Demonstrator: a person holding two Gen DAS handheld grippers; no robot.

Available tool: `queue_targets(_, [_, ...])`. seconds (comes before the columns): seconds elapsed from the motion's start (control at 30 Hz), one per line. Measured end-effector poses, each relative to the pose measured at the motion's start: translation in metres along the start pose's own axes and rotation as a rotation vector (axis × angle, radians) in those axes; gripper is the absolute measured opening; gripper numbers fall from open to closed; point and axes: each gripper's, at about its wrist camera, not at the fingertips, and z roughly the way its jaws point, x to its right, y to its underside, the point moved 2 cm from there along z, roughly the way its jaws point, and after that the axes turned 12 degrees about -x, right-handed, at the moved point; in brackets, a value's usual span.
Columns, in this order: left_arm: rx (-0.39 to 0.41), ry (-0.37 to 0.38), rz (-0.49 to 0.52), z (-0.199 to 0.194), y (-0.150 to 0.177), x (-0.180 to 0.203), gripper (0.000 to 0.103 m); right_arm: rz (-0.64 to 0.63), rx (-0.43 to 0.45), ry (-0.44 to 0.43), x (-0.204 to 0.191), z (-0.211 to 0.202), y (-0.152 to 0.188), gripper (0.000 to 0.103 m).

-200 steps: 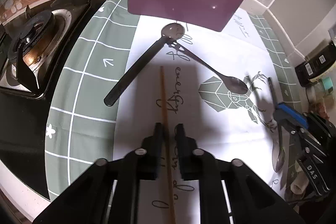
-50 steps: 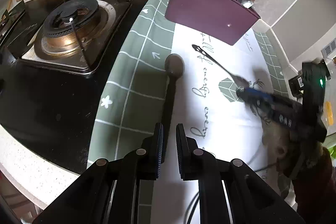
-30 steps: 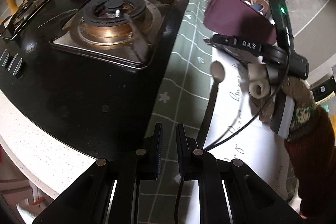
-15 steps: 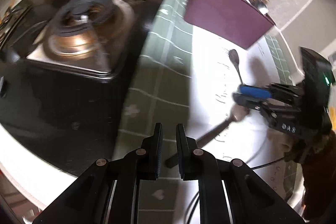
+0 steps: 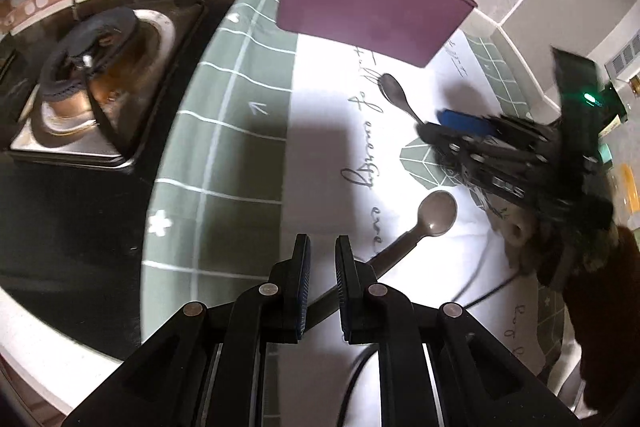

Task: Organize utensils
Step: 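Grasp the metal spoon with the right tool while the left tool holds the black spoon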

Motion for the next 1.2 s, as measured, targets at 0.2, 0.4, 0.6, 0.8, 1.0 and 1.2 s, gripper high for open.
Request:
queue_targets(0.2, [0.044, -0.002, 0.018, -0.016, 0.010, -0.011, 0.014, -0.103, 0.020, 0.023, -0.016, 0.015, -0.033, 0.037])
queue_targets(0.4, [0.010, 0.034, 0.215, -0.008, 0.008, 0.017, 0.015, -0.079, 0.046, 0.012, -0.016, -0.001, -0.023, 0.025])
queue_targets(0.6, [-0.055, 0.006, 0.413, 0.023, -0.003, 0.062, 0.015, 0.016, 0.105, -0.010, 0.004, -0.058, 0.035, 0.025])
queue_targets(0.8, [-0.083, -0.107, 0.597, 0.047, -0.012, 0.105, 0.015, 0.126, 0.128, -0.001, 0.025, -0.089, 0.083, 0.024])
queue_targets(1.0, [-0.052, -0.194, 0.598, 0.053, -0.028, 0.110, 0.017, 0.201, 0.148, 0.005, 0.036, -0.102, 0.107, 0.017])
queue_targets(1.2, [-0.070, -0.182, 0.497, 0.054, -0.041, 0.090, 0.021, 0.197, 0.103, -0.004, 0.034, -0.092, 0.118, 0.019])
